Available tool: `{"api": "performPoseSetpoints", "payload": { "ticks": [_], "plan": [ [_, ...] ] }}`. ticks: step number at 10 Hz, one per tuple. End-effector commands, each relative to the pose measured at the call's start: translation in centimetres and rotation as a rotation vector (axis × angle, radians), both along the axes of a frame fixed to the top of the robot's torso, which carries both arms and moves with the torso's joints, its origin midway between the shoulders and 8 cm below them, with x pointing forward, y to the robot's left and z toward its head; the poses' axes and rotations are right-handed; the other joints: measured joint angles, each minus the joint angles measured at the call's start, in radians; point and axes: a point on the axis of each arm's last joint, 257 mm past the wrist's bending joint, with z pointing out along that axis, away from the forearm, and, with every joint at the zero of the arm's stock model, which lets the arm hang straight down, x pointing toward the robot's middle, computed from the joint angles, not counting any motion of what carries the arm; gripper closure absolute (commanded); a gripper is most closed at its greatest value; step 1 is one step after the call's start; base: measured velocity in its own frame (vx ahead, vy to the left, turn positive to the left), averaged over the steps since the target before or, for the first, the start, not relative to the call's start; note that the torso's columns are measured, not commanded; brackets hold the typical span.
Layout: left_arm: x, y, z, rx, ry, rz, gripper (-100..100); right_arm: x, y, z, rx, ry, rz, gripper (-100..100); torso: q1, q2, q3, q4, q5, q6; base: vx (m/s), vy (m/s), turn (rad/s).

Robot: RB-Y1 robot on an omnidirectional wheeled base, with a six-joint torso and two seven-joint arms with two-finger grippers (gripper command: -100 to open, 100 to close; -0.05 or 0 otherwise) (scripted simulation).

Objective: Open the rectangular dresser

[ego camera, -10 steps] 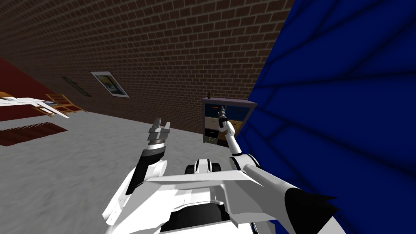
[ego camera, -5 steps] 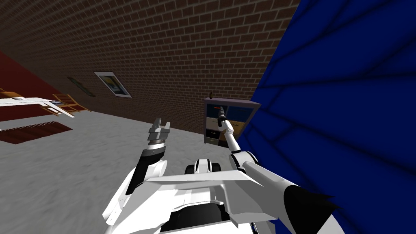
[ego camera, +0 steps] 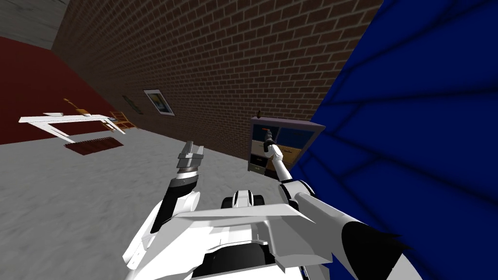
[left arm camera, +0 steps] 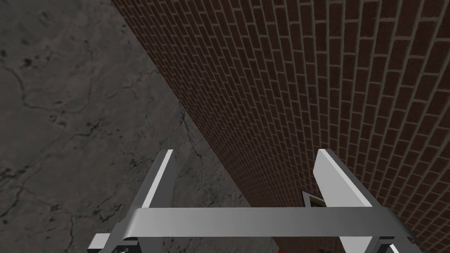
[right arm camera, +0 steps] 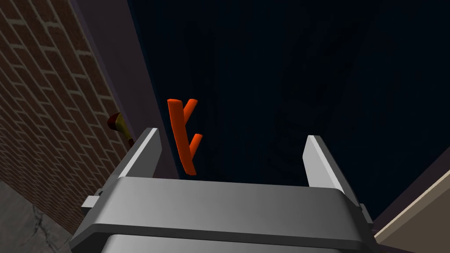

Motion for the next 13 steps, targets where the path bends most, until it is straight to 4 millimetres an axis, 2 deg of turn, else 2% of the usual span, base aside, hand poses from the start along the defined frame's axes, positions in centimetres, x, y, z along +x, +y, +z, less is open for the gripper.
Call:
{"api": "performPoseSetpoints", "payload": {
  "ticks": [1, 2, 3, 5, 6, 7, 9, 10, 12, 13],
  "plan": [
    [0.0, 0.0, 0.0, 0.000, 0.000, 0.000, 0, -0.1, -2.9, -0.1, -0.001, 0.004, -0.037, -100, 0.000, -0.002, -0.001, 0.000, 0.000, 0.001, -0.036, -0.013, 0.003],
    [0.0, 0.0, 0.0, 0.000, 0.000, 0.000, 0, -0.4, -5.7, -1.3, 0.018, 0.024, -0.081, -100, 0.000, -0.004, -0.003, -0.001, 0.000, 0.001, -0.050, -0.012, 0.287],
    [0.0, 0.0, 0.0, 0.000, 0.000, 0.000, 0, -0.5, -6.8, -0.7, 0.001, 0.017, -0.093, -100, 0.000, -0.004, -0.003, -0.001, 0.000, -0.001, -0.055, -0.009, 0.273],
    [0.0, 0.0, 0.0, 0.000, 0.000, 0.000, 0, -0.5, -6.8, -0.7, 0.001, 0.017, -0.093, -100, 0.001, -0.004, -0.002, -0.001, 0.000, 0.001, -0.012, -0.003, -0.011],
    [0.0, 0.0, 0.0, 0.000, 0.000, 0.000, 0, -1.0, -10.2, -1.3, -0.005, 0.033, -0.148, -100, 0.001, -0.005, -0.003, -0.001, 0.000, 0.000, -0.033, 0.004, 0.384],
    [0.0, 0.0, 0.0, 0.000, 0.000, 0.000, 0, -1.1, -10.8, -1.0, 0.002, 0.026, -0.151, -100, 0.001, -0.003, -0.002, -0.001, 0.000, -0.002, -0.054, -0.007, 0.246],
    [0.0, 0.0, 0.0, 0.000, 0.000, 0.000, 0, -1.1, -10.8, -1.0, 0.002, 0.026, -0.151, -100, 0.000, -0.002, -0.001, 0.000, 0.000, 0.001, -0.020, -0.002, -0.032],
    [0.0, 0.0, 0.0, 0.000, 0.000, 0.000, 0, -1.8, -14.0, -1.6, 0.018, 0.034, -0.201, -100, 0.000, -0.004, -0.002, -0.001, 0.000, 0.000, -0.036, 0.002, 0.282],
    [0.0, 0.0, 0.0, 0.000, 0.000, 0.000, 0, -1.9, -14.7, -1.0, 0.003, 0.029, -0.209, -100, 0.001, -0.002, -0.001, 0.000, 0.001, 0.000, -0.042, -0.001, 0.173],
    [0.0, 0.0, 0.0, 0.000, 0.000, 0.000, 0, -2.7, -17.6, -1.7, 0.024, 0.034, -0.257, -100, 0.000, -0.003, -0.002, -0.001, 0.000, 0.001, -0.061, 0.007, 0.250]
  ]
}}
